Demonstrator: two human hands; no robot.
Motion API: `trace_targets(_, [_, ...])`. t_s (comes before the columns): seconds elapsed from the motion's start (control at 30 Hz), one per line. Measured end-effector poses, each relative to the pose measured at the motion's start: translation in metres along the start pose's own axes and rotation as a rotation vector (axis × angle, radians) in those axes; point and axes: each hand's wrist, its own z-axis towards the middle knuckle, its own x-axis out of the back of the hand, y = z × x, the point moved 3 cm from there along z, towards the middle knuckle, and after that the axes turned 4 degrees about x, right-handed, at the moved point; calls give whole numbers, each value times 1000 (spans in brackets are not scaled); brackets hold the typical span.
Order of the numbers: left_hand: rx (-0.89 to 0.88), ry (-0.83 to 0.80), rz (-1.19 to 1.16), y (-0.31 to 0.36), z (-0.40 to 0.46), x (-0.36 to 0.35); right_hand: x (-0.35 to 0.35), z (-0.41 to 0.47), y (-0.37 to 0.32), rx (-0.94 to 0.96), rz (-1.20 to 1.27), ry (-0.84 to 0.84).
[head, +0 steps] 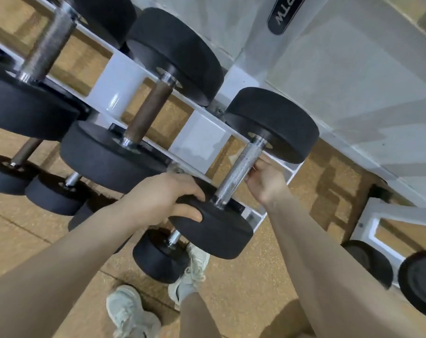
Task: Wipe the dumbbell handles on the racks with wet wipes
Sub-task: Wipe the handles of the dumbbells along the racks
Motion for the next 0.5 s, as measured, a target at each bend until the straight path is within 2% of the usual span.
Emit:
trace_targets(0.1, [-3,10,27,-2,0,2,15,-9,12,-14,-204,-95])
trace_targets(0.27, [71,-78,-4,6,-1,3,30,-59,26,-50,-588,-197])
trace_targets(0.33, [94,-120,69,13,-2,5,23,-71,17,15,-667,-71])
trace_targets(0.4, [113,-124,242,21,-6,9,12,-84,6,51,-642,63])
trace_targets(0.5, [113,-6,290,29,-28,31,-16,-105,-7,37,-587,81])
